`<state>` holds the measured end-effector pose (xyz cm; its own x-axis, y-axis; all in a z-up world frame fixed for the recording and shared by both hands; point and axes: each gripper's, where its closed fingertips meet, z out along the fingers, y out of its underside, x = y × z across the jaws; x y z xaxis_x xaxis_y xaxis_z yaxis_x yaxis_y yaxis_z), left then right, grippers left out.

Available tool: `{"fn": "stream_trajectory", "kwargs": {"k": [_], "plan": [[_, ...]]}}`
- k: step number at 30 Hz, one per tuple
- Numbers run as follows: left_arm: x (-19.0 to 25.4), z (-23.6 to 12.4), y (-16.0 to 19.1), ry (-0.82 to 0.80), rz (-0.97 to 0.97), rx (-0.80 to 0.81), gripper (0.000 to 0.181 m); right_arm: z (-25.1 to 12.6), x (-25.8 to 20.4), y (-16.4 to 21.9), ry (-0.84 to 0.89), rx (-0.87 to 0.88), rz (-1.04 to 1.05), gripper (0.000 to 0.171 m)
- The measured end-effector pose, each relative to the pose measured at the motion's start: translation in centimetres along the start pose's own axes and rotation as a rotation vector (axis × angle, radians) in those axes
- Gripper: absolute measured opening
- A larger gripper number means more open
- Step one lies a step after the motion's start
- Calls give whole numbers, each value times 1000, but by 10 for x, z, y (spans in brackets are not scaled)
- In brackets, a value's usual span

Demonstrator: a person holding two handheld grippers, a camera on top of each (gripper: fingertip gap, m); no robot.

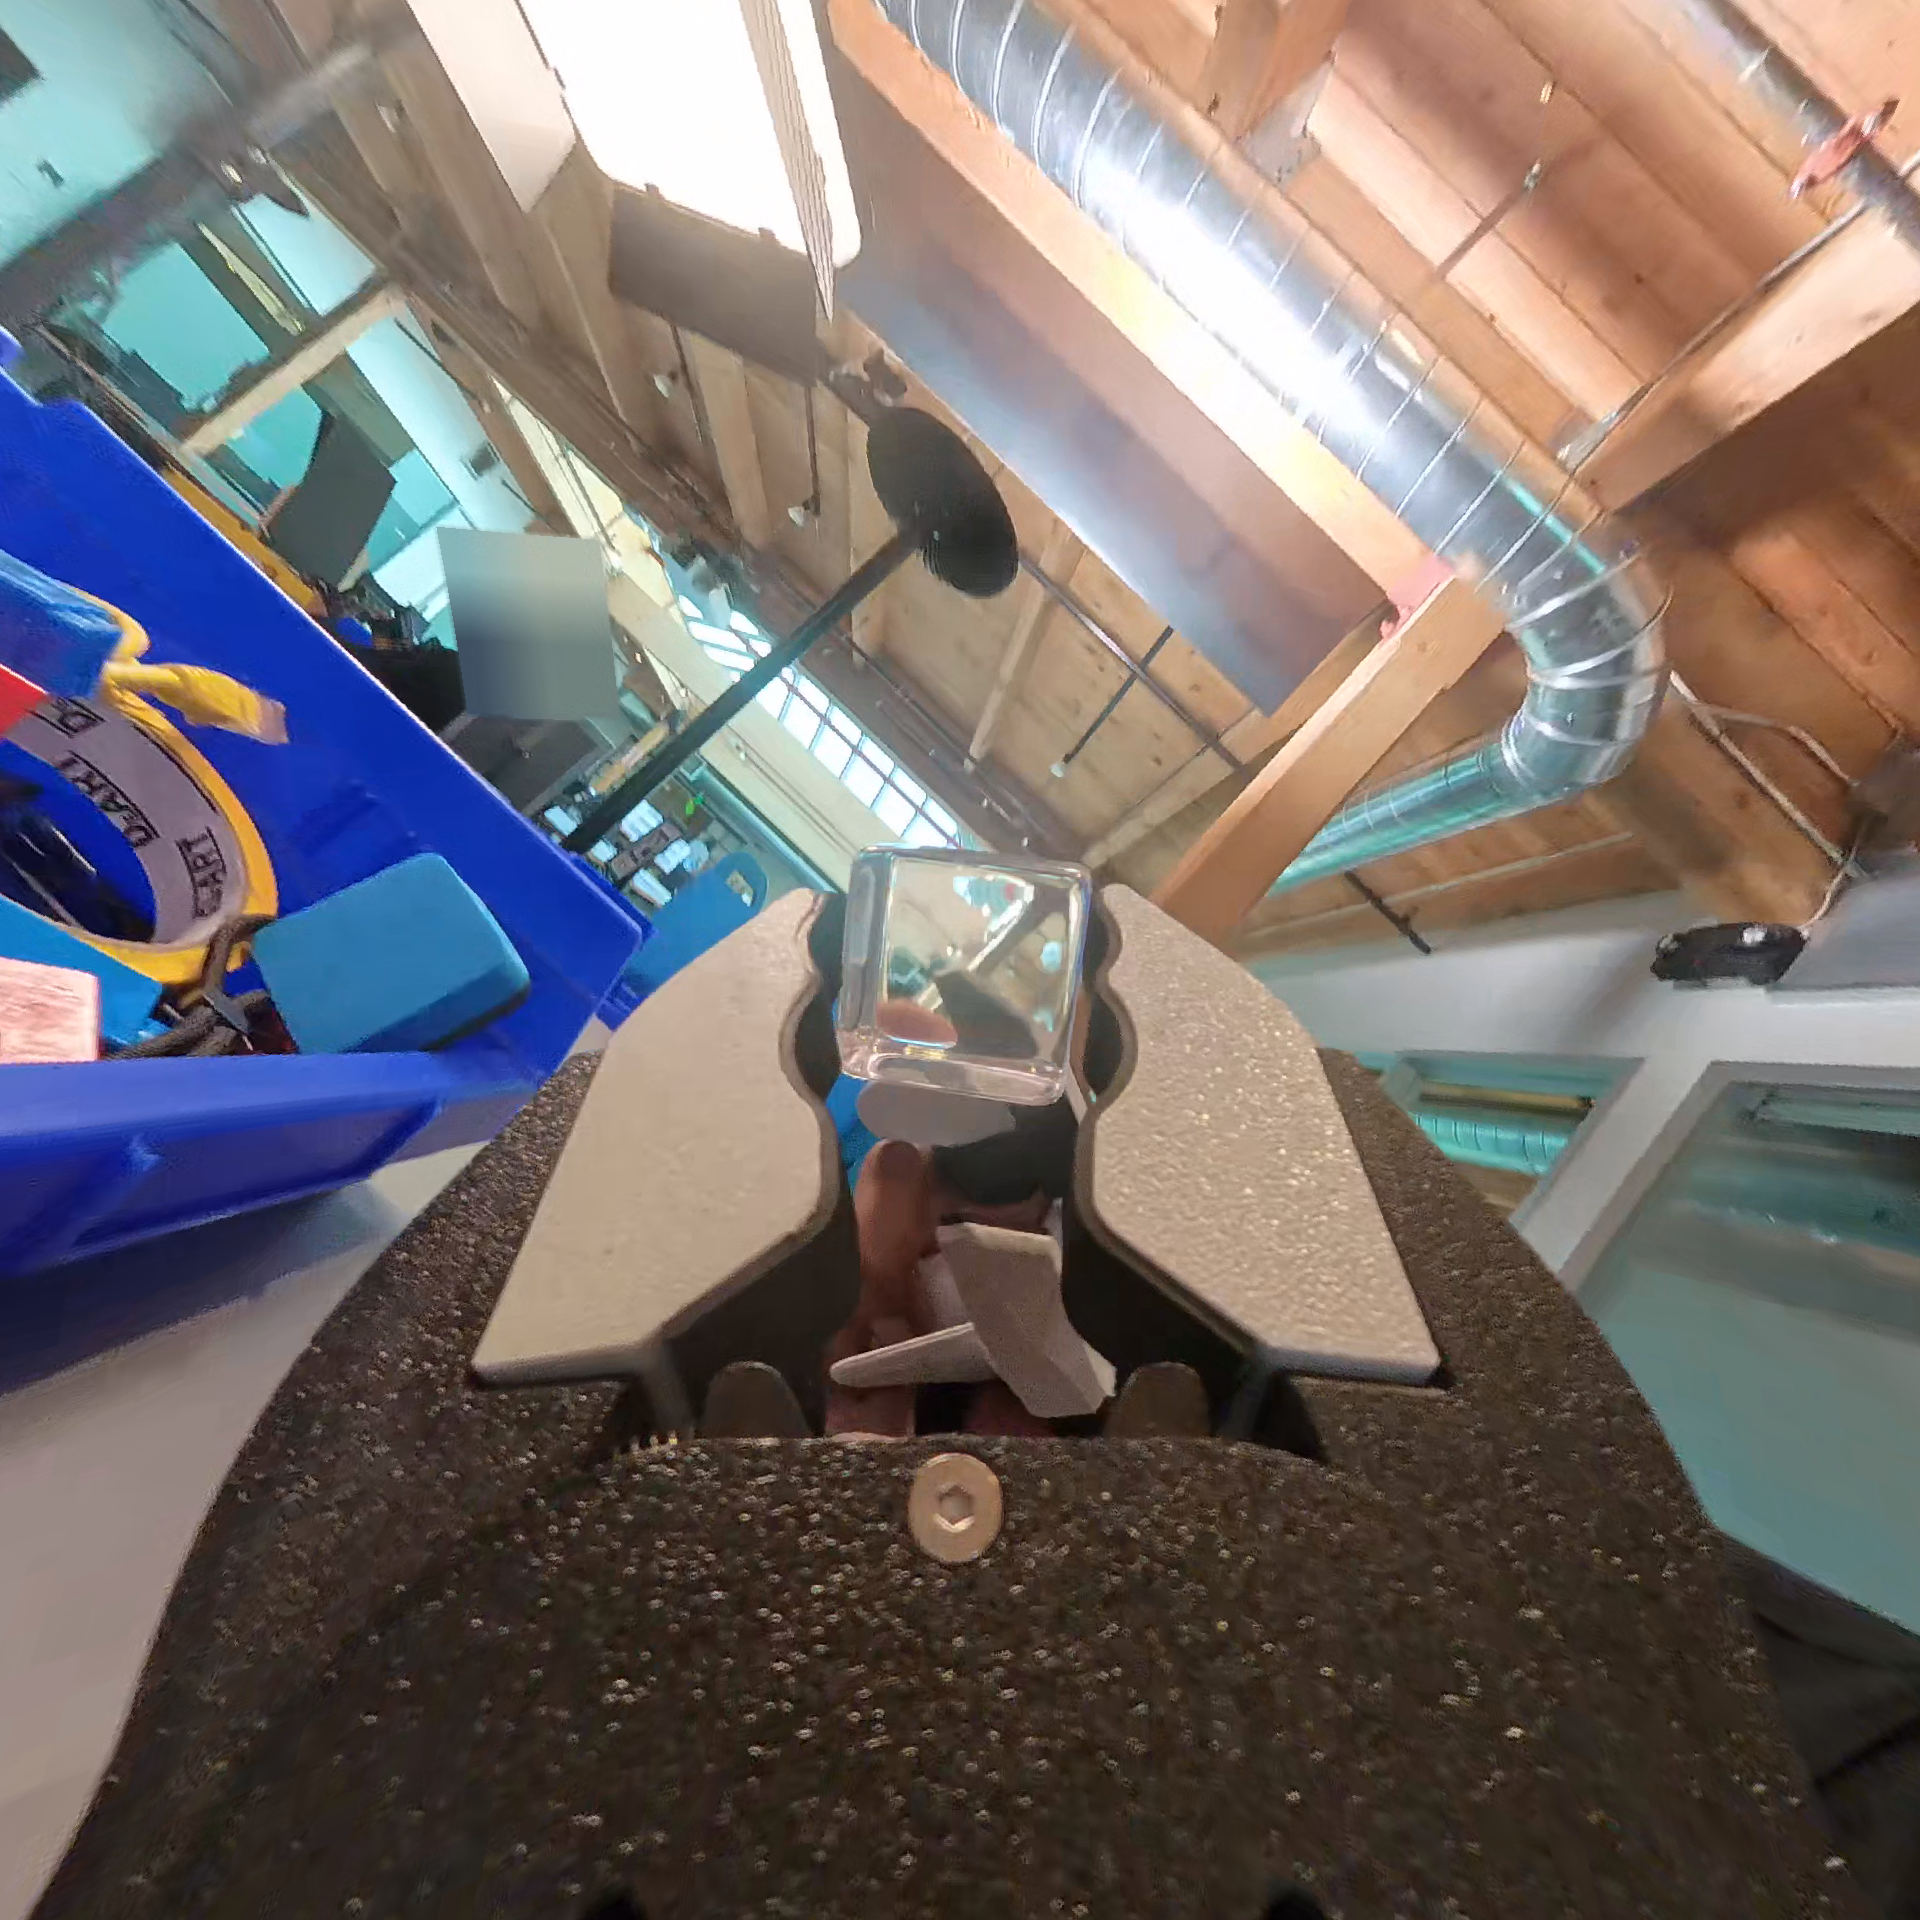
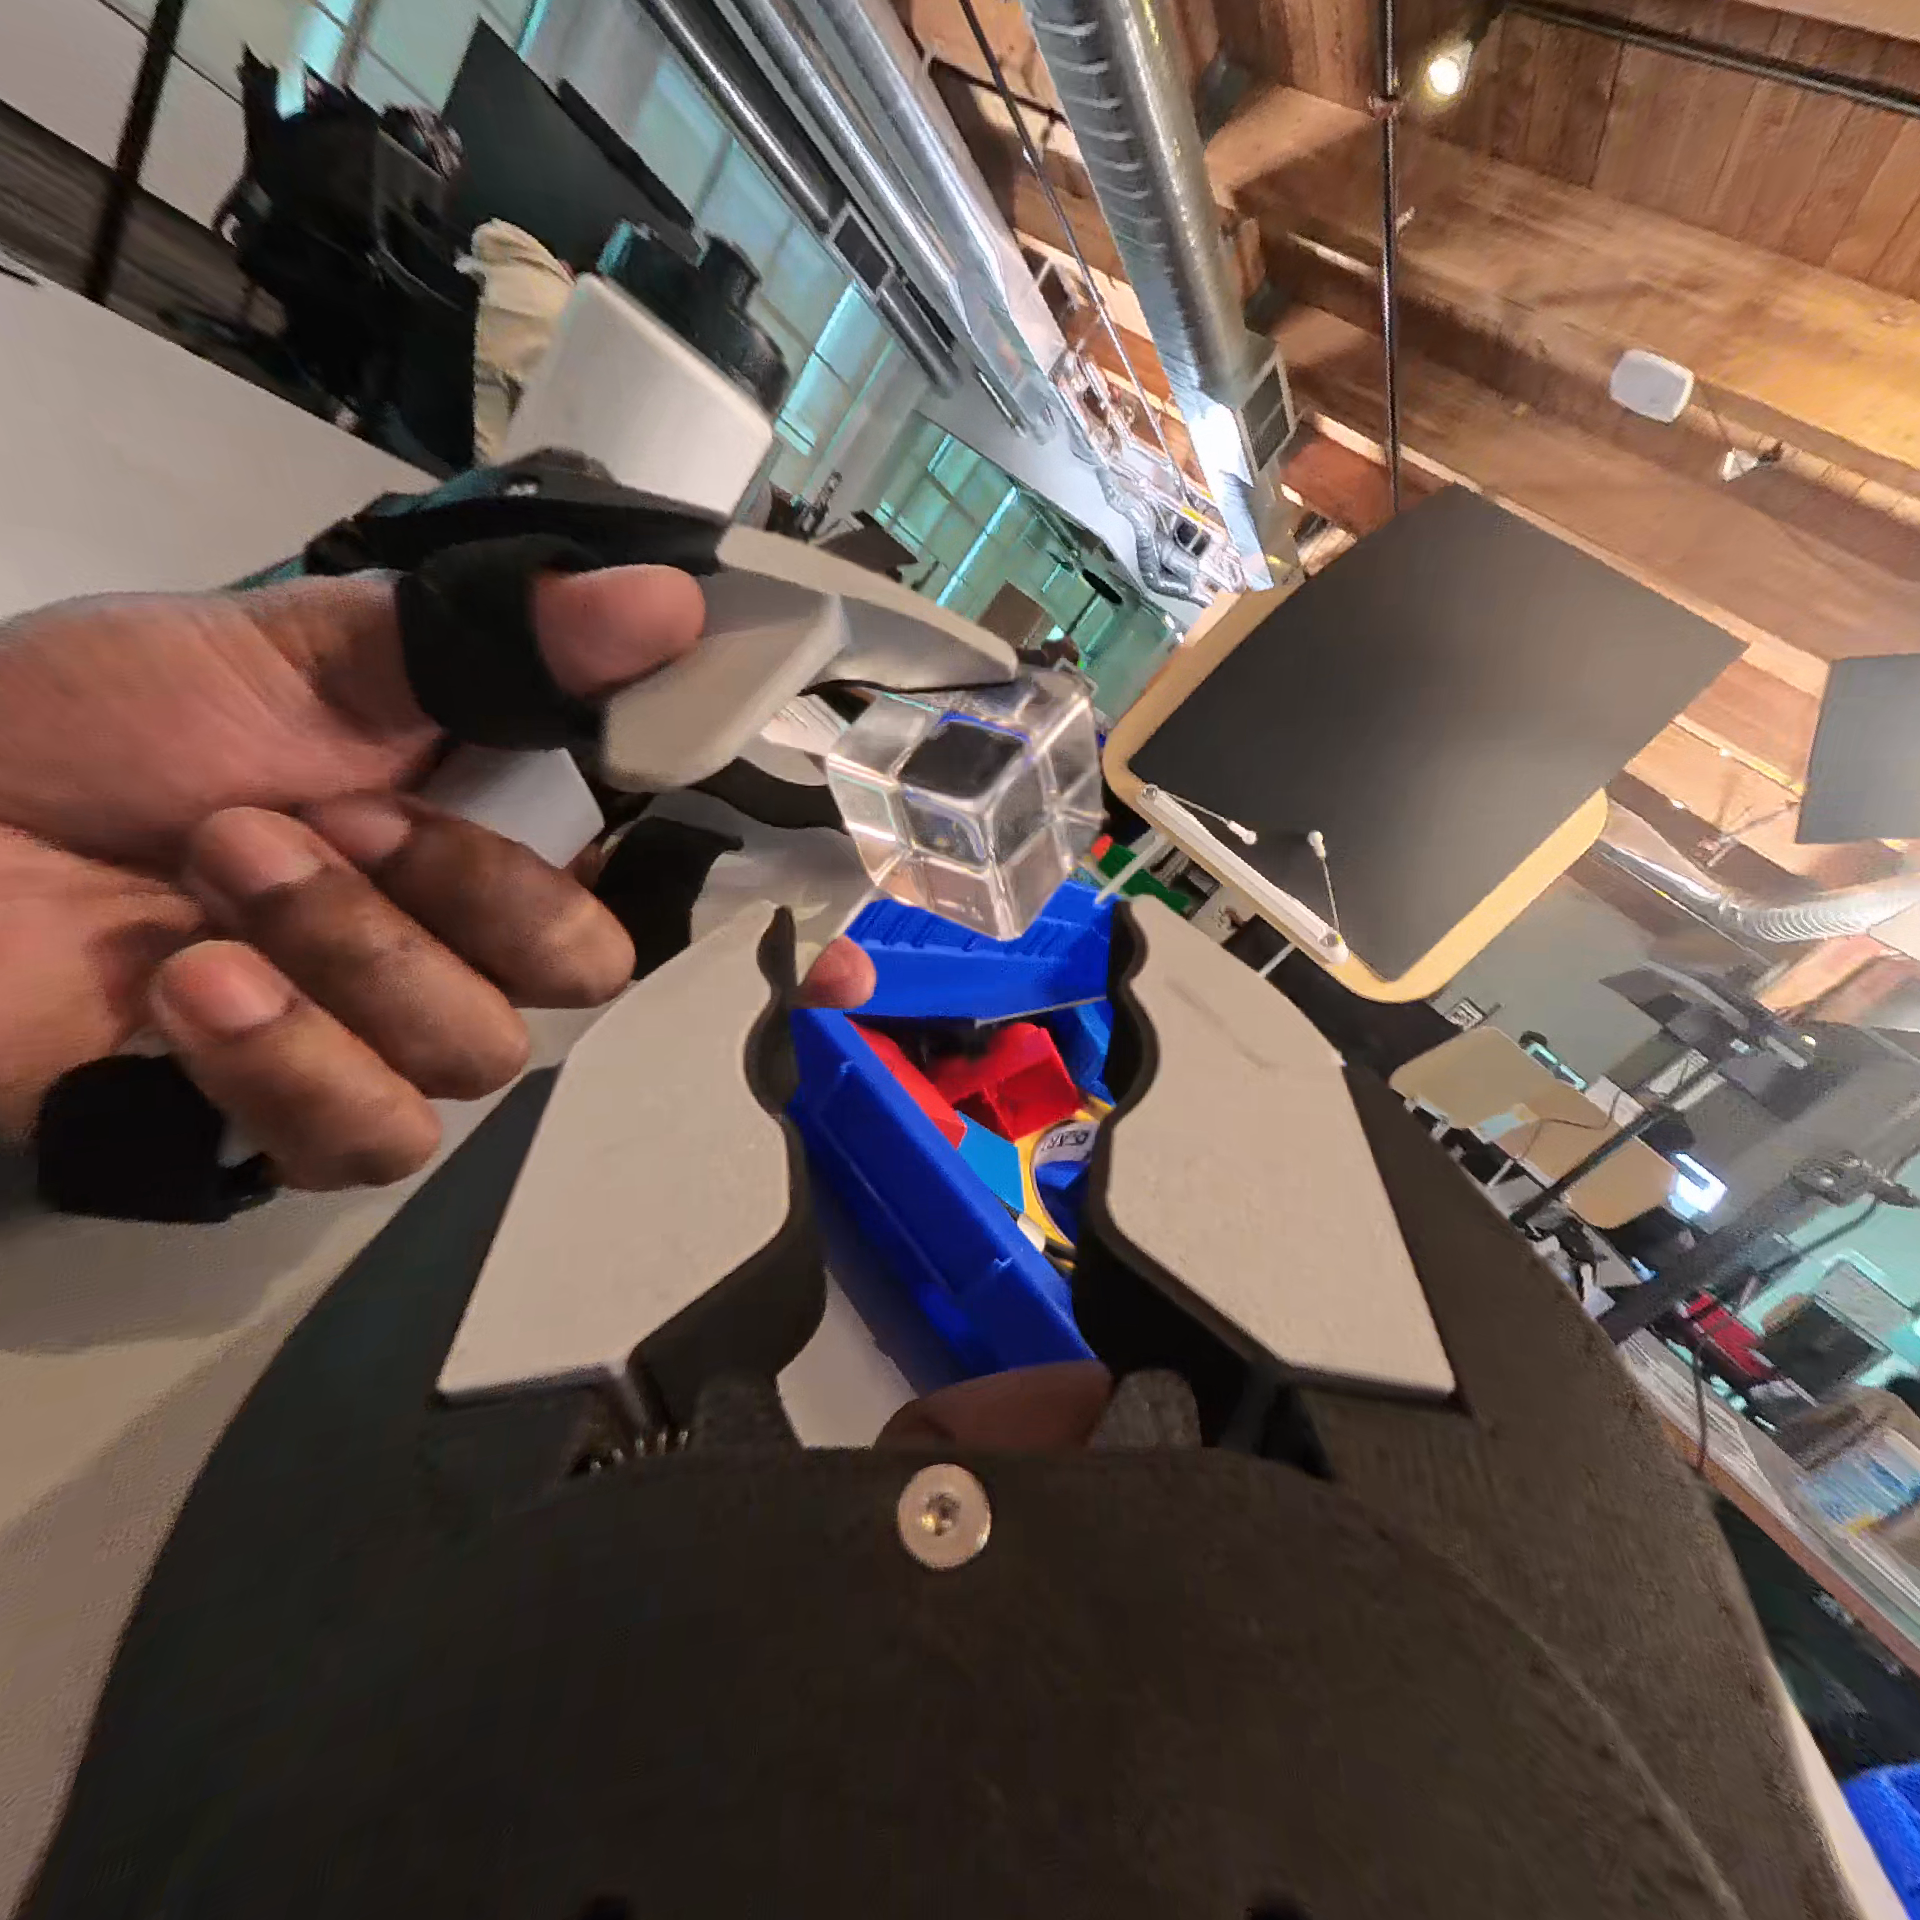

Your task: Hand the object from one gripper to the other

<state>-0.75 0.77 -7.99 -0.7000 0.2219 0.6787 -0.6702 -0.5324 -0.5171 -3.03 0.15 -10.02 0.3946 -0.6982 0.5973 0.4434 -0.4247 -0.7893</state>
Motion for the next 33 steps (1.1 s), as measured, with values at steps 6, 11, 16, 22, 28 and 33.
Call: {"fn": "stream_trajectory", "kwargs": {"k": [6,11,16,22,28,33], "plan": [[3,6,22,-11,76,-125,45,1,-6,2,-17,-9,-57,66],[8,9,42,6,116,-233,44,1,-2,3,1,-10,-59,82],[13,10,57,40,117,-318,44,-7,12,-2,30,41,-20,57],[15,12,64,33,201,-356,44,-10,17,-3,27,47,11,46],[27,11,50,3,528,-250,60,-11,12,-11,-218,109,503,46],[37,9,47,40,563,-206,64,-18,14,-21,-510,203,1052,46]]}}
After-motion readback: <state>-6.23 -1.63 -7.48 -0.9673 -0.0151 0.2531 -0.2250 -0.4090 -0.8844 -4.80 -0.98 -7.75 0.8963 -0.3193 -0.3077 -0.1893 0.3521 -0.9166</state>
